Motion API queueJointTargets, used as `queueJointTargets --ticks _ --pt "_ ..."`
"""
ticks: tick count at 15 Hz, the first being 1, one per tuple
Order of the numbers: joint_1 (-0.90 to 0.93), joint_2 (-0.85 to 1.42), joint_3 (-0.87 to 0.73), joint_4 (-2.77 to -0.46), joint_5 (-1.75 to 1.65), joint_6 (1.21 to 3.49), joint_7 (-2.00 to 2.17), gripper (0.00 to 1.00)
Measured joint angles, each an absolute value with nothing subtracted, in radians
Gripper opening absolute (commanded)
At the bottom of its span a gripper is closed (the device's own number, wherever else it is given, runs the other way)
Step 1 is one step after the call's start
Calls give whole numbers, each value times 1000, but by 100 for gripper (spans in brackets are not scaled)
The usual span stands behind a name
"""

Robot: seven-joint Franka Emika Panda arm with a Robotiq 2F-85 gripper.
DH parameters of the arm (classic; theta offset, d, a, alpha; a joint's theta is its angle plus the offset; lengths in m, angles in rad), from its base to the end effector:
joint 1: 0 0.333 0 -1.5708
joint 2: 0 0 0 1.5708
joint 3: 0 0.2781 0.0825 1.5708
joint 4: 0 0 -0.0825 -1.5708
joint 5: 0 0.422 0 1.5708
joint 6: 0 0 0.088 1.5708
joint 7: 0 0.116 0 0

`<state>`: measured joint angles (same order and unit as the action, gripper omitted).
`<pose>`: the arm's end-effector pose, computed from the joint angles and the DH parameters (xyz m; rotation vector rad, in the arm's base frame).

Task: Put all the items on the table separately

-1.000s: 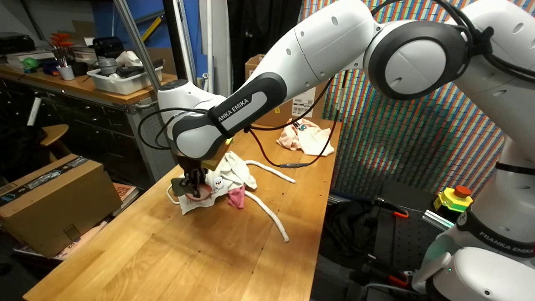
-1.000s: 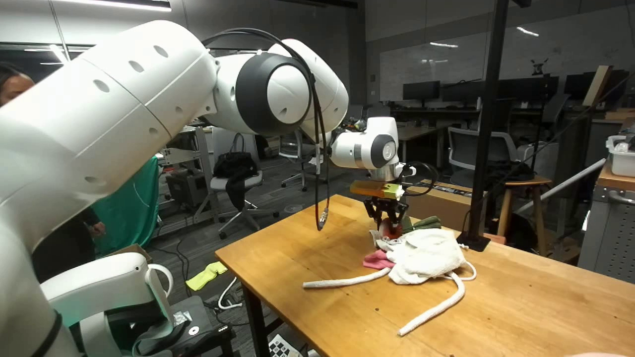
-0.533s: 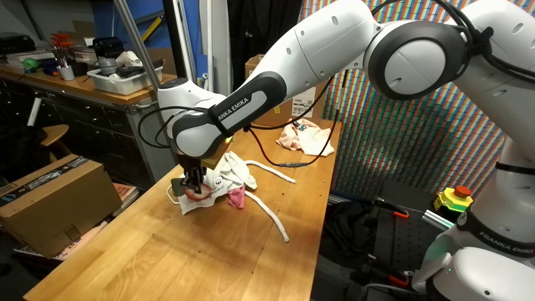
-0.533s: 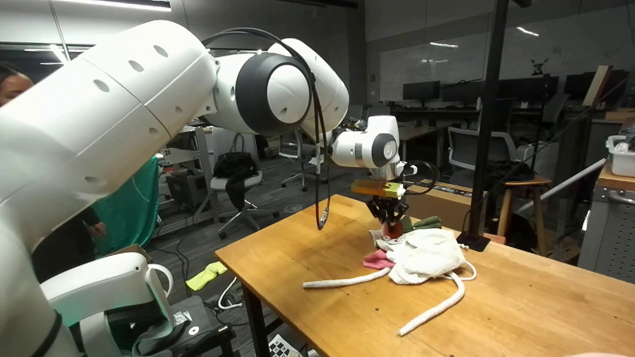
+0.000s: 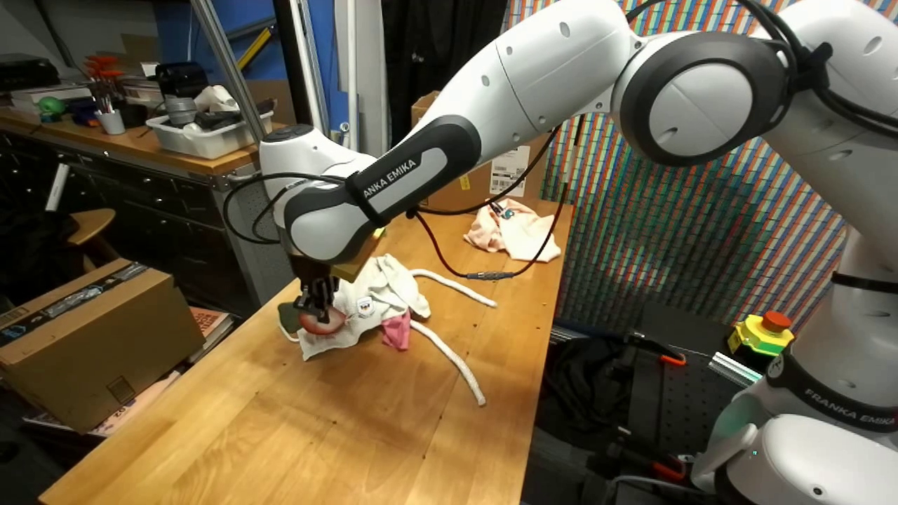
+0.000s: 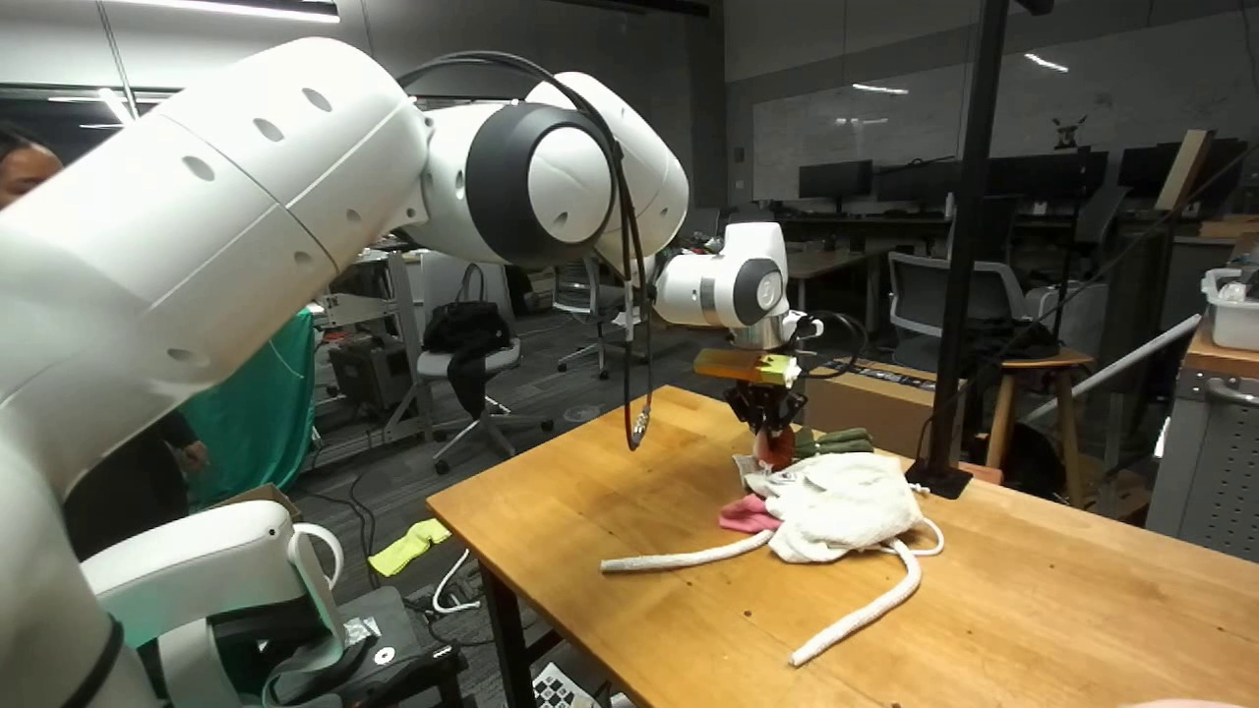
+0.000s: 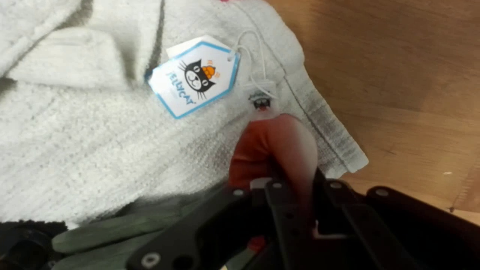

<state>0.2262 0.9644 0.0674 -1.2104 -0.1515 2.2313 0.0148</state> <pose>0.7367 0.2047 0.1422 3.0380 0.5179 0.1058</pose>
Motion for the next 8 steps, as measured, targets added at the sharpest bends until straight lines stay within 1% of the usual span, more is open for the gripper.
queueJointTargets --ticks 8 --pt "243 955 98 -1211 -147 2284 12 7"
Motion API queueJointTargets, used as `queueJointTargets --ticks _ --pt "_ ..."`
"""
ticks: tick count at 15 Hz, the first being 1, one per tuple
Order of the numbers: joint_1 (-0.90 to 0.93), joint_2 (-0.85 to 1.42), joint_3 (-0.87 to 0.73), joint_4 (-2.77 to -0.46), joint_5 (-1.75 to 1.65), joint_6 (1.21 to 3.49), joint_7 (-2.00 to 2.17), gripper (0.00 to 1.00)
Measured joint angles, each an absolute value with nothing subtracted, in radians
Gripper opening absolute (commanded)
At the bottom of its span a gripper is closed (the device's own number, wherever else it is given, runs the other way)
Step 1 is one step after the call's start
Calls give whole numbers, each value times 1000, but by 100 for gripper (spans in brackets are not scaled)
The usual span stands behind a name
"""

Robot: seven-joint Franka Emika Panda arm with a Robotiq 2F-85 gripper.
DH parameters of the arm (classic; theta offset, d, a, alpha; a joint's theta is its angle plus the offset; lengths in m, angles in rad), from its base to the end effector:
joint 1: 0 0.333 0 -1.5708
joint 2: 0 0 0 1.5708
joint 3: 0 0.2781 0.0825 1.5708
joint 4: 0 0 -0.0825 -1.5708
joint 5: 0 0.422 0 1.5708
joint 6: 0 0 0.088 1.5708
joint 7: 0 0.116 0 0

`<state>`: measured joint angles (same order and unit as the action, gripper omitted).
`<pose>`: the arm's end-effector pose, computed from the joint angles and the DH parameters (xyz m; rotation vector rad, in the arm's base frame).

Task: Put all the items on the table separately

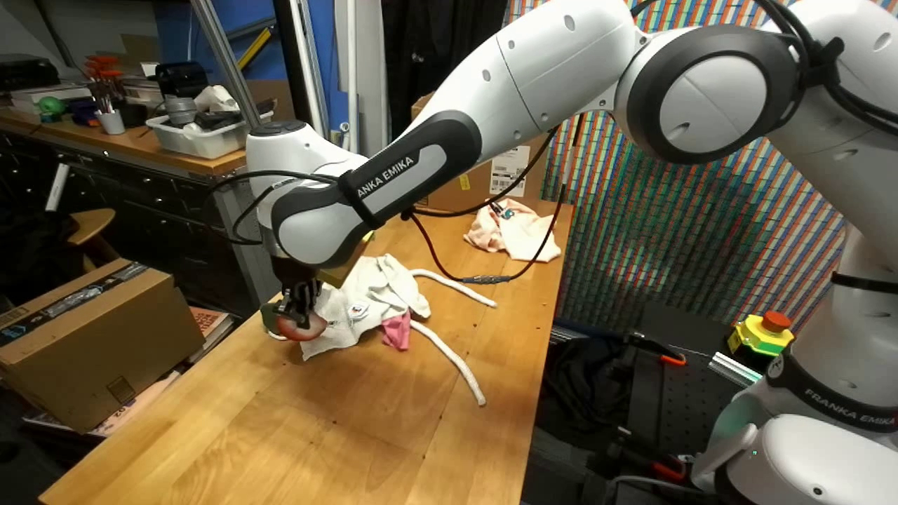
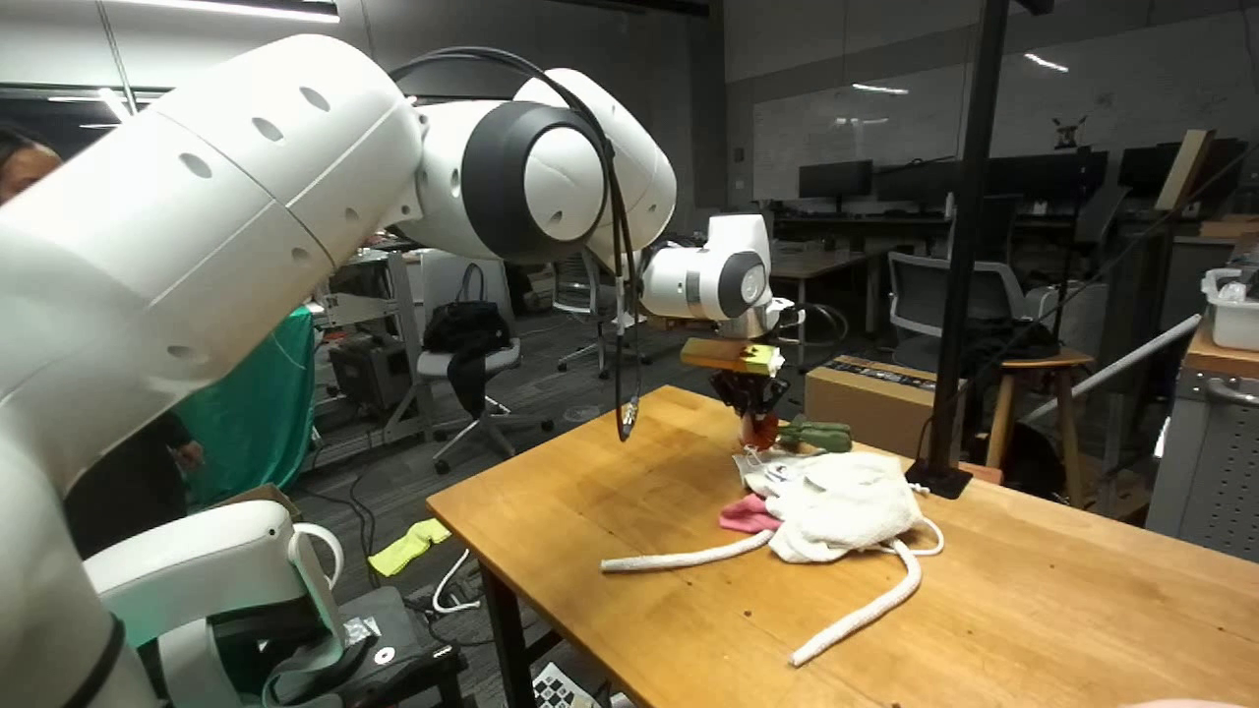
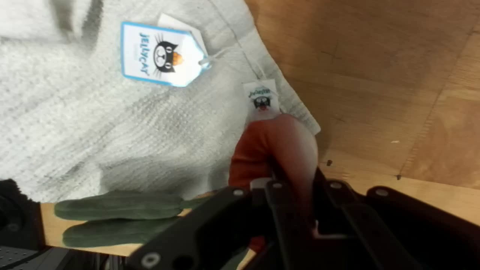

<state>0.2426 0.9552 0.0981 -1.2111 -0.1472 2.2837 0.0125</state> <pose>0.7347 0.2370 0.1552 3.0641 0.5759 0.1984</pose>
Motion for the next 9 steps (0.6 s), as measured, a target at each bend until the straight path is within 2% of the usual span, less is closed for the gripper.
queueJointTargets --ticks 9 --pt "276 955 134 -1217 -138 2323 12 7"
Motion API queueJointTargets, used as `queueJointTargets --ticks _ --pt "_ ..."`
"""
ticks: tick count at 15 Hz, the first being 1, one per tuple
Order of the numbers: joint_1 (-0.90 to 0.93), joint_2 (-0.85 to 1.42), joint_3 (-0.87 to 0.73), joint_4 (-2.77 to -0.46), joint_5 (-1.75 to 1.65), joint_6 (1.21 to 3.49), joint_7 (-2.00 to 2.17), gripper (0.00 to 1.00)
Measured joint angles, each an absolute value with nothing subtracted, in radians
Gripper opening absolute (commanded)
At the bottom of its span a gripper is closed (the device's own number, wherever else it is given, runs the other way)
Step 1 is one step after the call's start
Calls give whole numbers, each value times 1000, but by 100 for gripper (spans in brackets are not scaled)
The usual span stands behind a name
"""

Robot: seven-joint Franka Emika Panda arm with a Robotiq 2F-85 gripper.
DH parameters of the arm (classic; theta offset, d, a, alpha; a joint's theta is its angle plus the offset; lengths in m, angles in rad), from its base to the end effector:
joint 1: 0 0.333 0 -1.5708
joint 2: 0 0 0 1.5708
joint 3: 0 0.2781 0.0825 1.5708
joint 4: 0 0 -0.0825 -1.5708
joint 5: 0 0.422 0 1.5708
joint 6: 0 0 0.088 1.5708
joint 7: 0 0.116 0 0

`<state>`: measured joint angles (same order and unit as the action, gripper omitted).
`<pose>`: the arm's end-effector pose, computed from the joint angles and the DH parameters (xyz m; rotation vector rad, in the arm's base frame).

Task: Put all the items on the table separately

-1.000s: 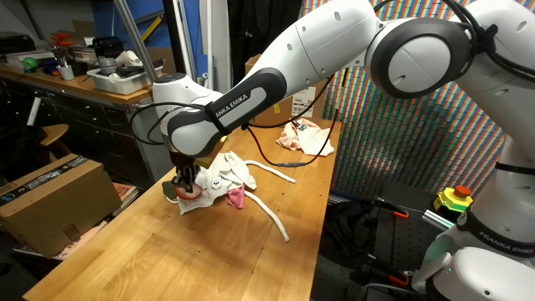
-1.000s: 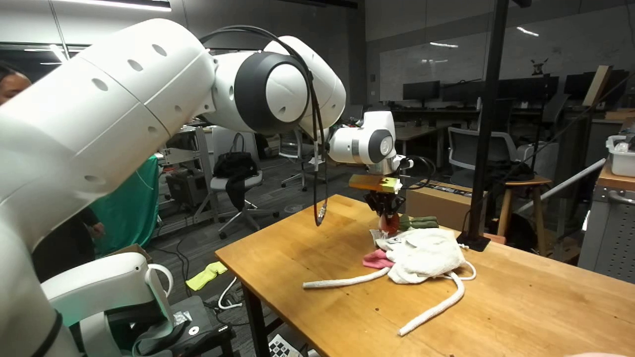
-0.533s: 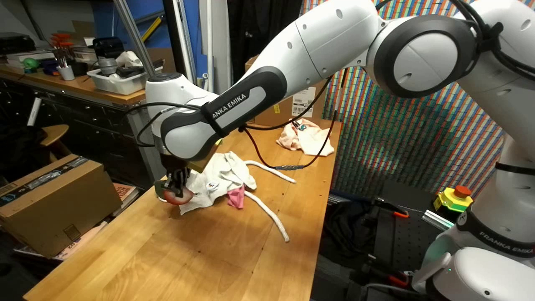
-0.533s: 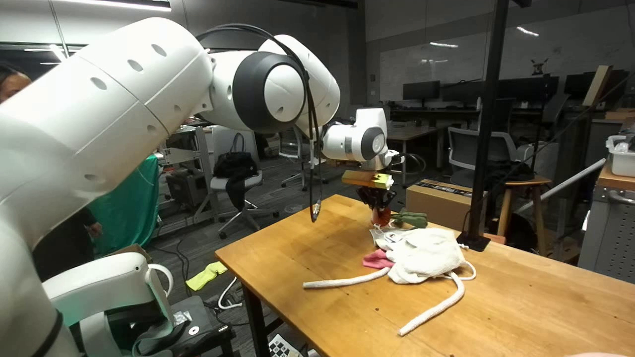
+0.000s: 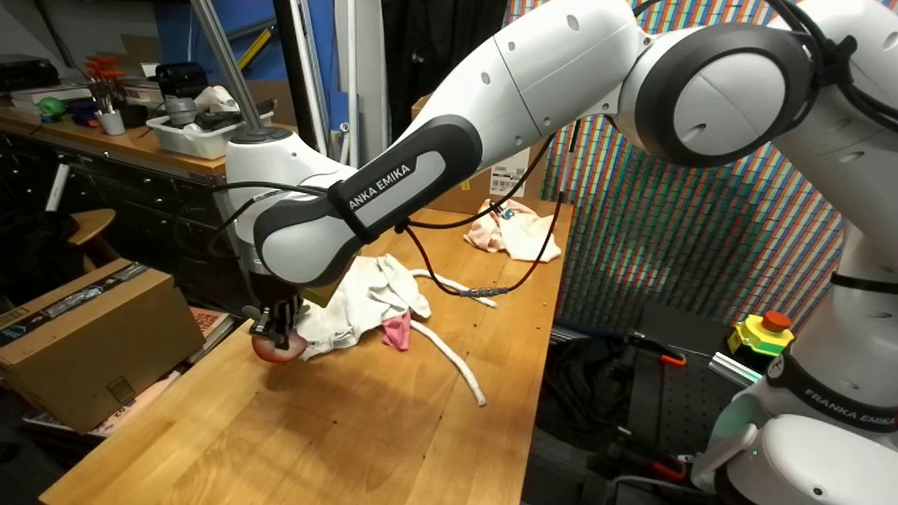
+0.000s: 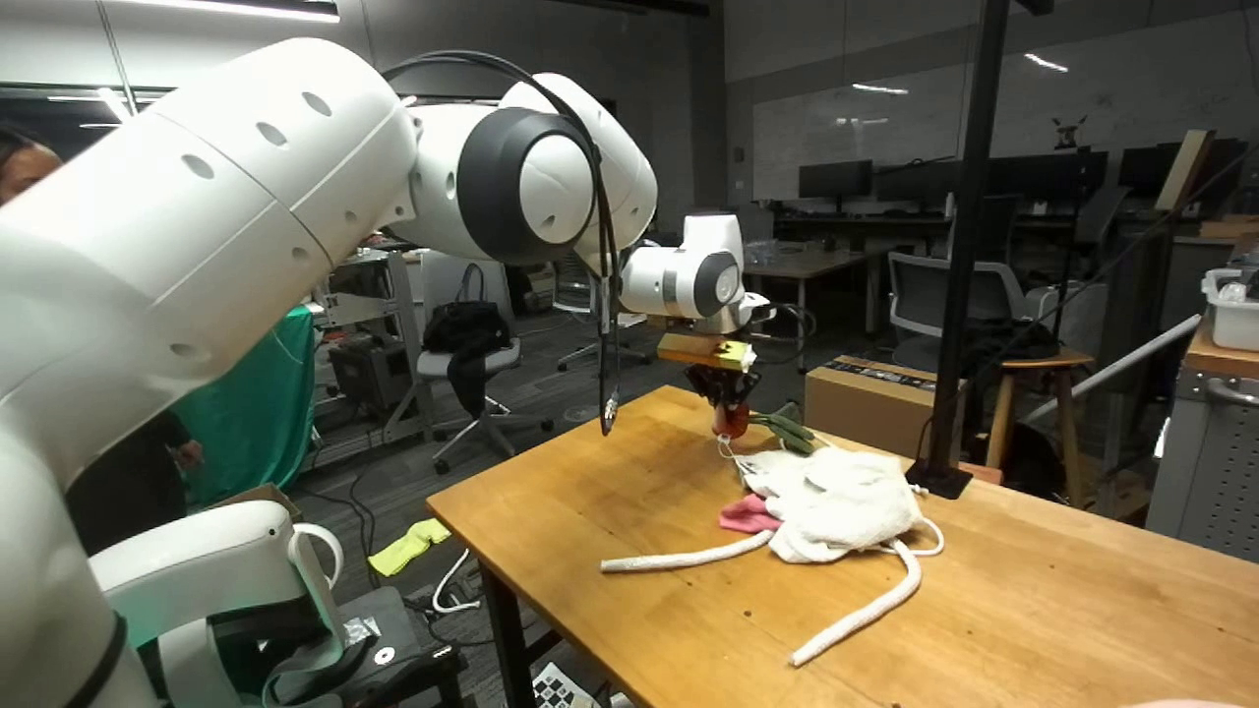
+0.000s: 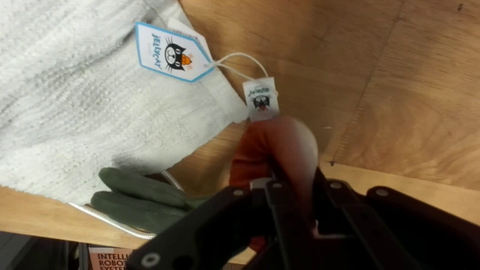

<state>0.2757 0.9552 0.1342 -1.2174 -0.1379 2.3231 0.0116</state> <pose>0.7212 0.2830 0.1580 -3.0339 -0.6462 -0.2425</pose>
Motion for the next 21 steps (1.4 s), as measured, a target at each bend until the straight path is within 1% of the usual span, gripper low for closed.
queueJointTargets --ticks 14,21 --pt "275 957 236 -1267 42 2462 17 7" --pt "300 963 231 -1266 57 2468 20 7"
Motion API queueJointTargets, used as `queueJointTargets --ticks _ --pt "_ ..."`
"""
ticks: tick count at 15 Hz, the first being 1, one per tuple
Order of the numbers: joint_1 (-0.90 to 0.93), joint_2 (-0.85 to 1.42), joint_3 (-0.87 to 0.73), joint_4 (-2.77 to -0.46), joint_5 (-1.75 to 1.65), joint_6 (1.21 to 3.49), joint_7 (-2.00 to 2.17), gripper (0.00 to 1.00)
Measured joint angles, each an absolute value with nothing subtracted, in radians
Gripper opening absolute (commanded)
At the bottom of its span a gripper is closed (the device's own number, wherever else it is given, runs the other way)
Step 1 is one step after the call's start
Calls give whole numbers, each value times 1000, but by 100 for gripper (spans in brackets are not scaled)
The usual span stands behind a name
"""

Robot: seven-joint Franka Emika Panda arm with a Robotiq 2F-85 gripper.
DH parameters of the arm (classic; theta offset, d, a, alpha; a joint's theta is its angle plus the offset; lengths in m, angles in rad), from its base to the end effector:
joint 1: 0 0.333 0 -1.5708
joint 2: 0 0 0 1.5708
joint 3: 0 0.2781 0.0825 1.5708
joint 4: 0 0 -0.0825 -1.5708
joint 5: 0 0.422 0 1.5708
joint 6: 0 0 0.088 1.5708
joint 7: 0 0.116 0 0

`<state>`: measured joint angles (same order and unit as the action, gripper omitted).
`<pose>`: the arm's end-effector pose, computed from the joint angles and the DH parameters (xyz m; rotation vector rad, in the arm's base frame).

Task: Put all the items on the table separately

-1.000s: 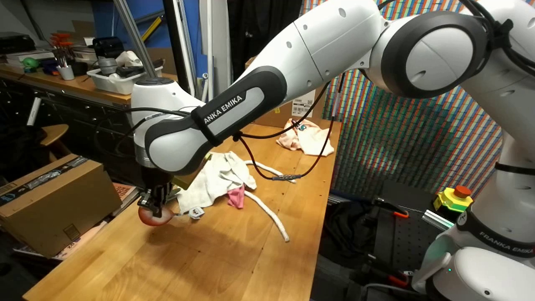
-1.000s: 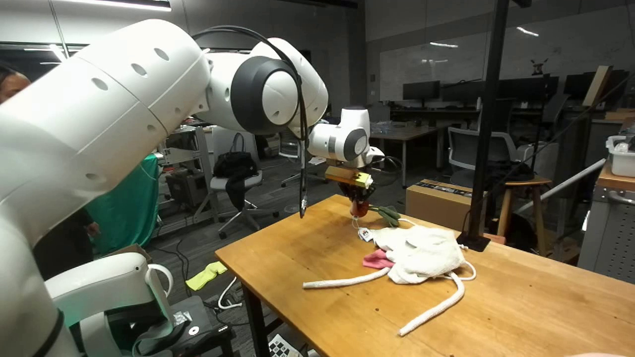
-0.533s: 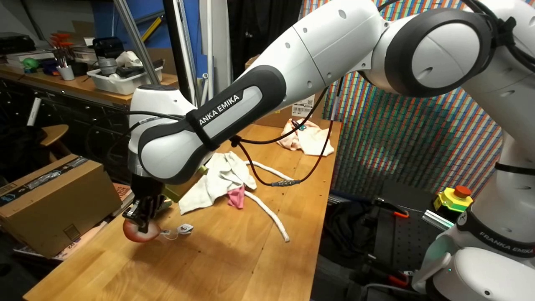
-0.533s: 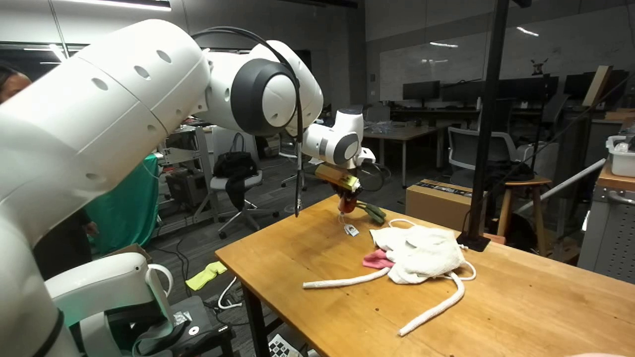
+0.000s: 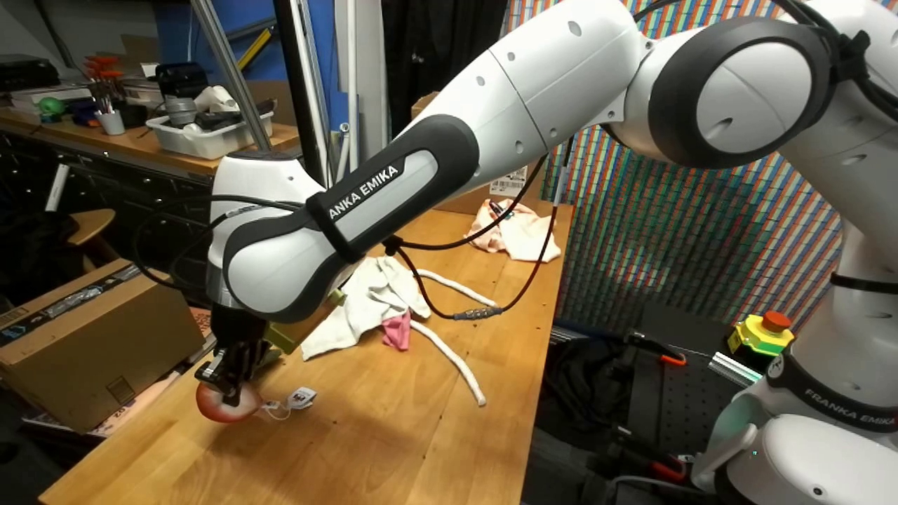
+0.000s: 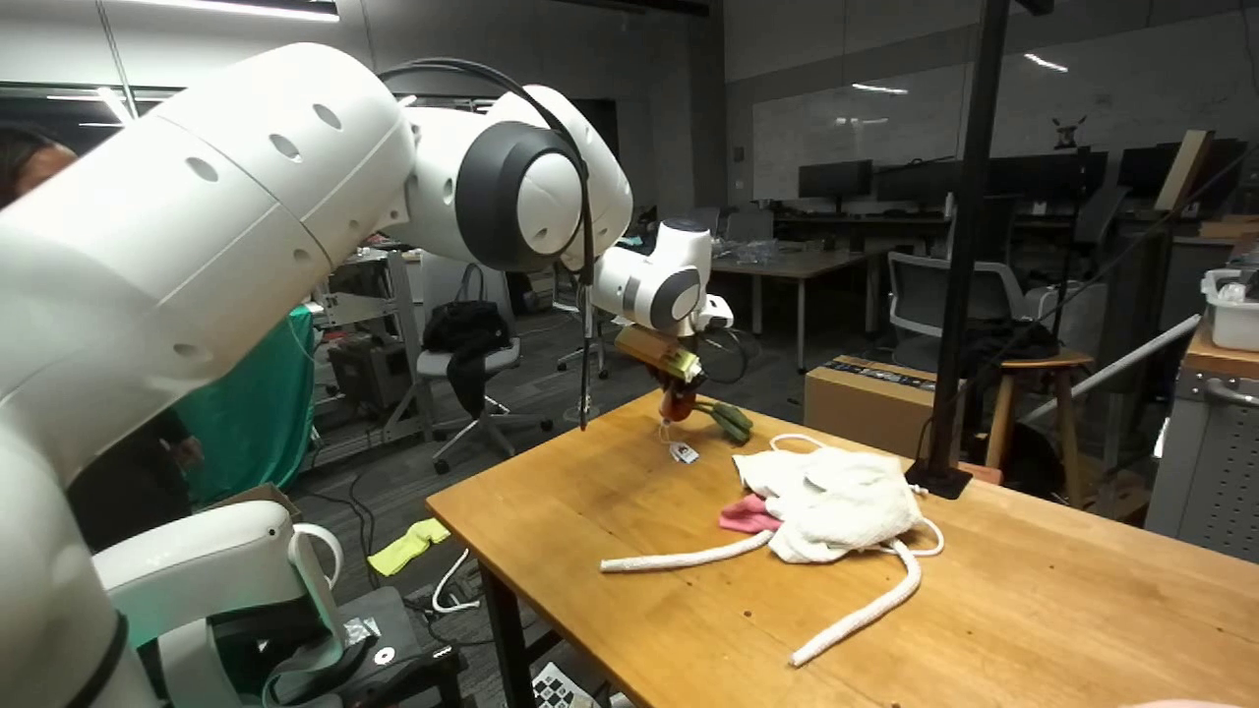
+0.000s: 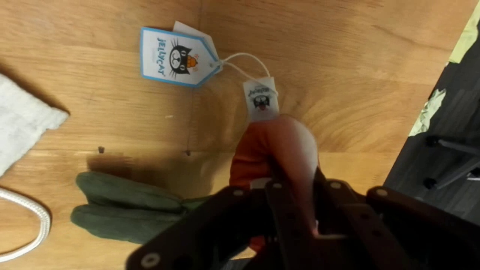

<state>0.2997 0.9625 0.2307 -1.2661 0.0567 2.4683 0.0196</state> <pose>0.6890 0.3568 0.1528 -2.8072 -0.4957 -0.2738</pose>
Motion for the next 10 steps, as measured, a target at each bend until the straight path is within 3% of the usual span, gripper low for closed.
queueJointTargets --ticks 10 --pt "404 993 149 -1165 -59 2398 20 7"
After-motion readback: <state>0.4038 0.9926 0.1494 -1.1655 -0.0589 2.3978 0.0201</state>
